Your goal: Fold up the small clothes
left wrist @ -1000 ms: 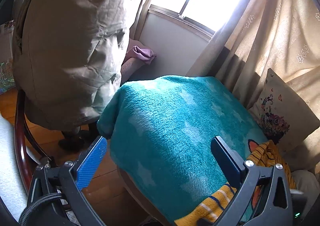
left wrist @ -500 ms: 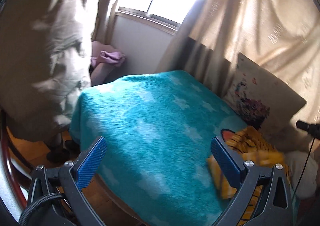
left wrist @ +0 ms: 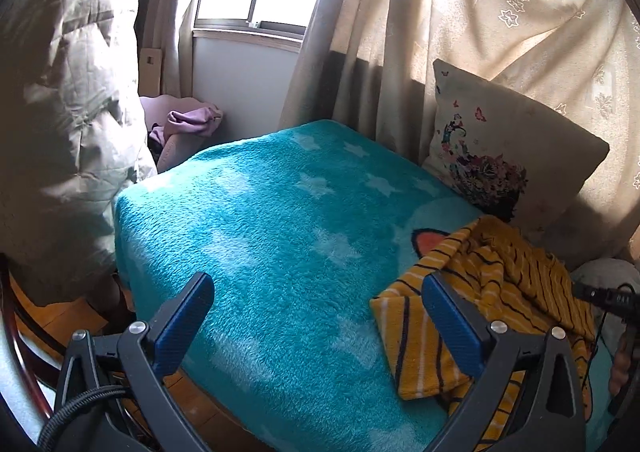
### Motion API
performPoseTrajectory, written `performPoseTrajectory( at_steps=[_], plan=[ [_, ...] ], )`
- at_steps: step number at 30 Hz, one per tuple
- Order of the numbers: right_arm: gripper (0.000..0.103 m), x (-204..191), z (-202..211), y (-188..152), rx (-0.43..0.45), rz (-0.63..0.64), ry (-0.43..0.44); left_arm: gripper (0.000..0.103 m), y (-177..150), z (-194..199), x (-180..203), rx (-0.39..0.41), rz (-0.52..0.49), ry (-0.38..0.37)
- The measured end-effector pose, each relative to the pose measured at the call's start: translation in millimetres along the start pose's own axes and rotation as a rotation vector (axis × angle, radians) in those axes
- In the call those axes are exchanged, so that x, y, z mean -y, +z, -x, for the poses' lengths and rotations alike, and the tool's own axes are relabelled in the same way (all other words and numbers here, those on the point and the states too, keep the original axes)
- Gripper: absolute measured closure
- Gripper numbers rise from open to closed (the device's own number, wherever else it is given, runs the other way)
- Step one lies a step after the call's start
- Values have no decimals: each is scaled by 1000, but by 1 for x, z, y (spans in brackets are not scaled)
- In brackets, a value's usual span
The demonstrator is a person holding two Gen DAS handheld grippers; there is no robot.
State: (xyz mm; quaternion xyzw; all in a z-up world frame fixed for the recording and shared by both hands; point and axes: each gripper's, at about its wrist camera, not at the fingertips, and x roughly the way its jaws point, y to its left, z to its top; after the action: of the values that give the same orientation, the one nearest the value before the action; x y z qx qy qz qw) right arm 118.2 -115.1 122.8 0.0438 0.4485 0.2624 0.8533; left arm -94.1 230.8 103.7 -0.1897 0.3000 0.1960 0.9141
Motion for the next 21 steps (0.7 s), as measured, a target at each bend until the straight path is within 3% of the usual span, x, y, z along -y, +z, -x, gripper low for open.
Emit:
performPoseTrajectory(
  at_steps=[1,3,6,11,13,18,21],
  plan=[
    [90,-6,-4,-4,-7,8,25,0,-1,0,-2,0,2,13],
    [73,-23,-10,-15,-24,27,110,0,-1,2,-7,9,12,35],
    [55,-49,-17,-33,-47,49,233,0,-2,4,-17,25,41,50],
    [46,-90,-39,-53,-92,100,289,0,-5,-6,-25,-3,68,34],
    [45,-104,-49,-62,-123,122,274,0,-7,-8,-26,-6,62,26],
    [40,-108,-68,-67,-89,131,75,0,-10,-7,-34,-1,57,20],
    [39,-102,-77,-68,-102,102,56,0,-11,-11,-40,-12,75,5]
  ],
)
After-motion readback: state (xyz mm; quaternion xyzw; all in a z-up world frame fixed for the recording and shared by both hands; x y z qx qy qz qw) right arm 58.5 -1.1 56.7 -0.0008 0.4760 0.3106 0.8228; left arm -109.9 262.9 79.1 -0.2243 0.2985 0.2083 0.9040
